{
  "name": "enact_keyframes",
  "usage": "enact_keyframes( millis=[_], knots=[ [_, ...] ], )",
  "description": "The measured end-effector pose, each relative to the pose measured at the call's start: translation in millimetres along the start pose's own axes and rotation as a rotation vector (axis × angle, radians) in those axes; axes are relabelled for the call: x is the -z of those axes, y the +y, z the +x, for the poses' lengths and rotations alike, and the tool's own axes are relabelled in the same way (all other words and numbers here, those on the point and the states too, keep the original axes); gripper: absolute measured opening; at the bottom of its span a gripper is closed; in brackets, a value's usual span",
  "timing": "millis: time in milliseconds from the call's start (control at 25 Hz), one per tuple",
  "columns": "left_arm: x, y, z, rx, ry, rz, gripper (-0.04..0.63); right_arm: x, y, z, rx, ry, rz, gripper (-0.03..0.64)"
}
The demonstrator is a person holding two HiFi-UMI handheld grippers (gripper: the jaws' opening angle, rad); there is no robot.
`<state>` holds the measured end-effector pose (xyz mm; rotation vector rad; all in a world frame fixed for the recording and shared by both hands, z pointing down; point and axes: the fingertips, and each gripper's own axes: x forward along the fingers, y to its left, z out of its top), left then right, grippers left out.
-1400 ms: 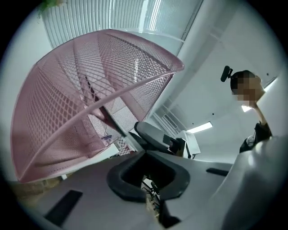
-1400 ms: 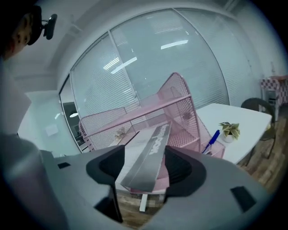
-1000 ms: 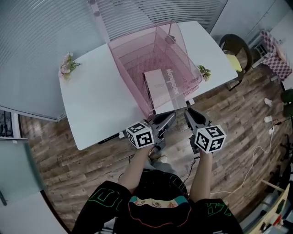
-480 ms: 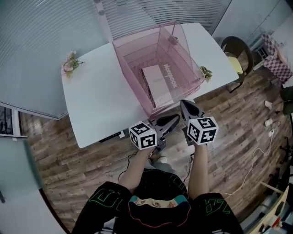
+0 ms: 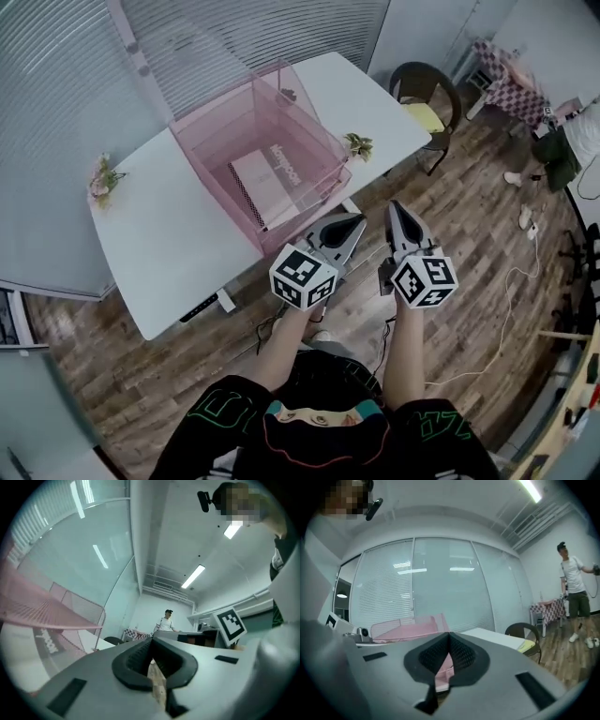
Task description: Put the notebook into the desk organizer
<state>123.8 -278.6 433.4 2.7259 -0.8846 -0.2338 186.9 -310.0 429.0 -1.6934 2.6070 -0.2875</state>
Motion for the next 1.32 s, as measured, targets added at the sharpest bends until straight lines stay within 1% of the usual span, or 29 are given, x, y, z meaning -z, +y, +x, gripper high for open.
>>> enact_keyframes(
  millis=[120,240,360,520,600,760,1040,1320],
  knots=[
    [-15.8,-16.4,26.6,0.006,-0.012,0.068,-0.008,-20.2,-27.7,-31.1,0.085,-0.043,-0.037,0.003],
    [-29.8,-33.9,45.8,0.015,-0.025,0.105,-0.008,-32.1,-55.3,-61.8,0.181,-0.044,-0.054,0.003],
    [-34.5,-55.0,71.6,0.051,-0.020,0.132,-0.008,-44.8,-86.8,-94.9,0.289,-0.074,-0.069,0.003],
    [-39.8,-82.3,91.4,0.074,-0.030,0.158,-0.007,-64.2,-101.0,-133.7,0.350,-0.132,-0.105,0.003],
    [-44.4,-93.6,99.6,0.074,-0.045,0.171,-0.006,-74.2,-109.3,-149.4,0.381,-0.149,-0.122,0.003],
    [-47.9,-100.3,109.1,0.049,-0.075,0.196,-0.006,-80.9,-120.7,-165.5,0.423,-0.170,-0.146,0.003],
    [-45.6,-108.4,120.3,0.062,-0.069,0.195,-0.006,-89.5,-128.7,-175.0,0.453,-0.191,-0.177,0.003],
    [-43.5,-101.2,122.5,0.045,-0.078,0.194,-0.006,-90.4,-126.0,-170.8,0.435,-0.201,-0.214,0.003]
  ],
)
